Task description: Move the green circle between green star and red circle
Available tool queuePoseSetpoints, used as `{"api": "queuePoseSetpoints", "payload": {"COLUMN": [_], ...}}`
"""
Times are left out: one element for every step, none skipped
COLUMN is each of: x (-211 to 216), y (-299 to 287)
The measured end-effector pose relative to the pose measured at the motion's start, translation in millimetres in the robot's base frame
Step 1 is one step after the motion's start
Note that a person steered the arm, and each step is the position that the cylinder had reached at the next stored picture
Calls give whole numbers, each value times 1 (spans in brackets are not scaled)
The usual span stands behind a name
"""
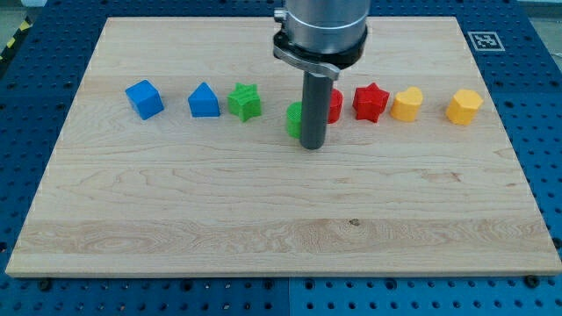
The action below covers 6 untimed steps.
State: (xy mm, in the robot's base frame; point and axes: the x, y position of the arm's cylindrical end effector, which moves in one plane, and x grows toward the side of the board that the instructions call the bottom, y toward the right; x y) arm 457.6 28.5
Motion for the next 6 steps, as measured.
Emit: {"api": "queuePoseSetpoints", "payload": {"x": [-4,-16,-23,-24,-26,-34], "y": [-13,-15,-16,-18,-25,-35]}}
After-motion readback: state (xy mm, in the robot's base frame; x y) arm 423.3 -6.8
